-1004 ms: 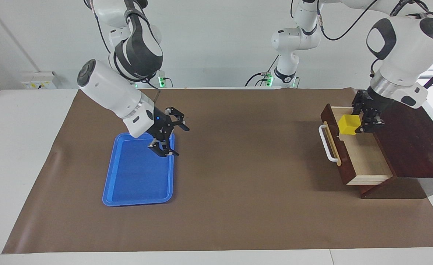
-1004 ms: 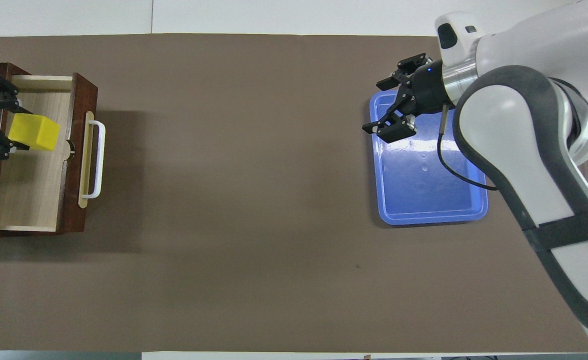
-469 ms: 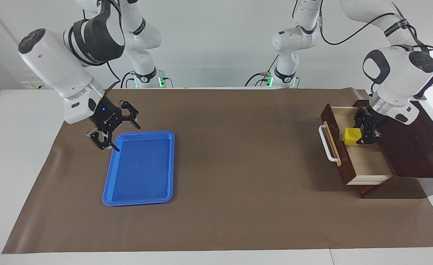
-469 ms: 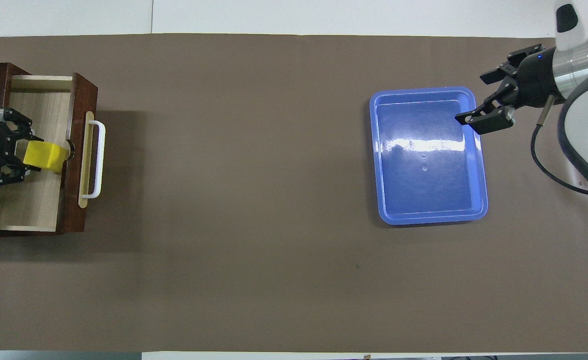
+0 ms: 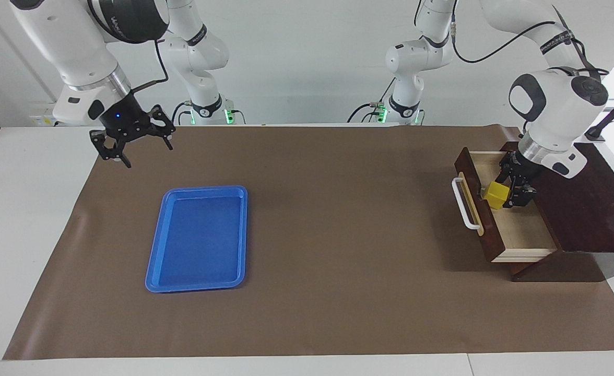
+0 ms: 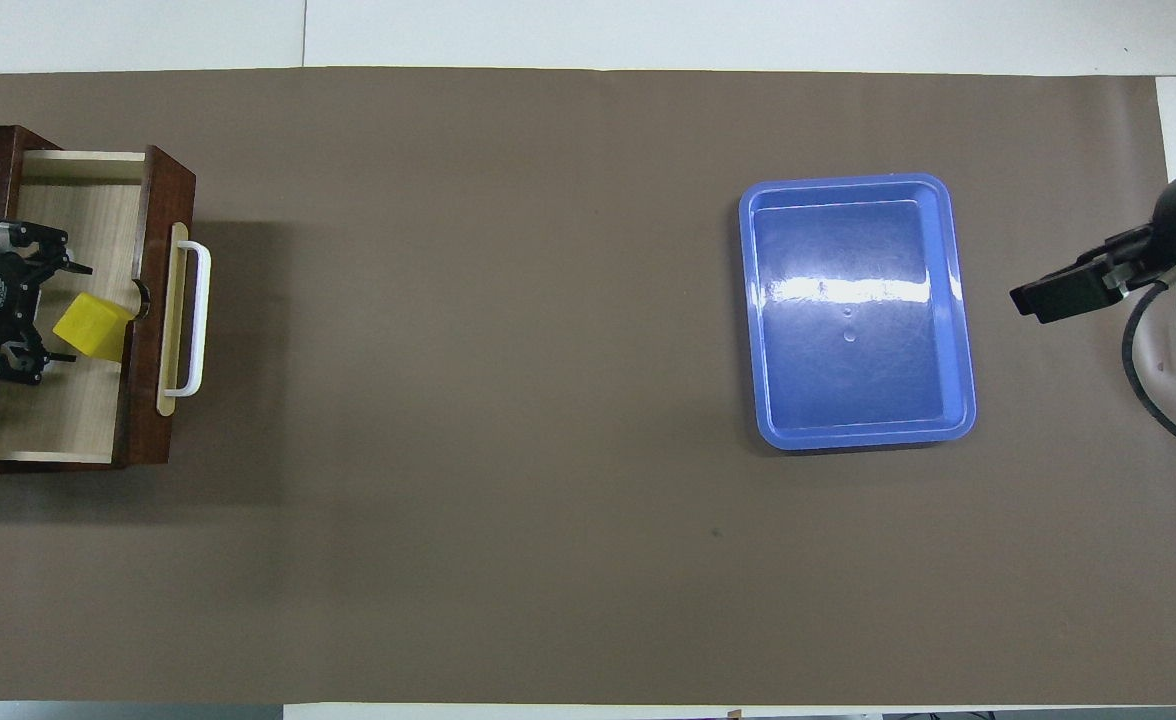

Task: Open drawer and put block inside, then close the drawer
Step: 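Release the block and push the drawer shut with the left gripper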

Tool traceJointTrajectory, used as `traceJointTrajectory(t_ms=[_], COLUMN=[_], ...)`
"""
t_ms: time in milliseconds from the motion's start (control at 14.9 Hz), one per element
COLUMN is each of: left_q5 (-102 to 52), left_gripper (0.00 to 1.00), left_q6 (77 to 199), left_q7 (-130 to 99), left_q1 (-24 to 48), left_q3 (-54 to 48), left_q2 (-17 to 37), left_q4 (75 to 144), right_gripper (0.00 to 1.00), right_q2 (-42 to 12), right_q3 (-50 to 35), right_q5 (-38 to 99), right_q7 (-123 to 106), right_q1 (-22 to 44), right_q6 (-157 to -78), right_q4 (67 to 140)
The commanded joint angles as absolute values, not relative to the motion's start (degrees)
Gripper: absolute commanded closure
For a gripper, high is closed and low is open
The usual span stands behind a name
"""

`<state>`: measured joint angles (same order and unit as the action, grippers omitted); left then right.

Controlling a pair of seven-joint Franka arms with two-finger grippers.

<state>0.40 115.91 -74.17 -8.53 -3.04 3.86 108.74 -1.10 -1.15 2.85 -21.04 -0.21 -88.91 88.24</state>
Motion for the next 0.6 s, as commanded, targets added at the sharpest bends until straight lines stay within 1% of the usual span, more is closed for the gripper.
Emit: traceJointTrajectory(t_ms=[0,67,201,402,536], left_q5=[-0.18,-0.09,0.53,2.63,4.22], left_gripper=[0.00,0.00,0.00,0.00,0.00], left_q6=[107.43,105.92,106.26,109.41,112.93], left_q7=[-80.13,-83.03,-85.25,-86.21,-86.40], left_q1=[-7.48,-5.30,-1.25,3.68,3.79], left_q3=[-3.69,-3.69,-3.60,-3.60,-3.60], left_q2=[6.23,7.46,7.39,6.77,5.98], left_q4=[99.00,96.62,97.55,103.69,107.39], right_gripper=[0.00,0.00,0.00,0.00,0.00], right_q2=[1.31,1.75,2.89,3.78,5.01], right_q3=[-1.58,-1.58,-1.58,-1.49,-1.58], right_q5=[-1.48,-2.36,-2.90,-2.90,-2.81], right_q7=[-12.77,-9.44,-3.19,1.92,2.46], right_q1=[-1.05,-1.14,-2.10,-2.28,-3.25], right_q6=[-84.13,-82.28,-80.34,-78.84,-79.62], right_q4=[88.77,88.86,89.12,89.56,92.18])
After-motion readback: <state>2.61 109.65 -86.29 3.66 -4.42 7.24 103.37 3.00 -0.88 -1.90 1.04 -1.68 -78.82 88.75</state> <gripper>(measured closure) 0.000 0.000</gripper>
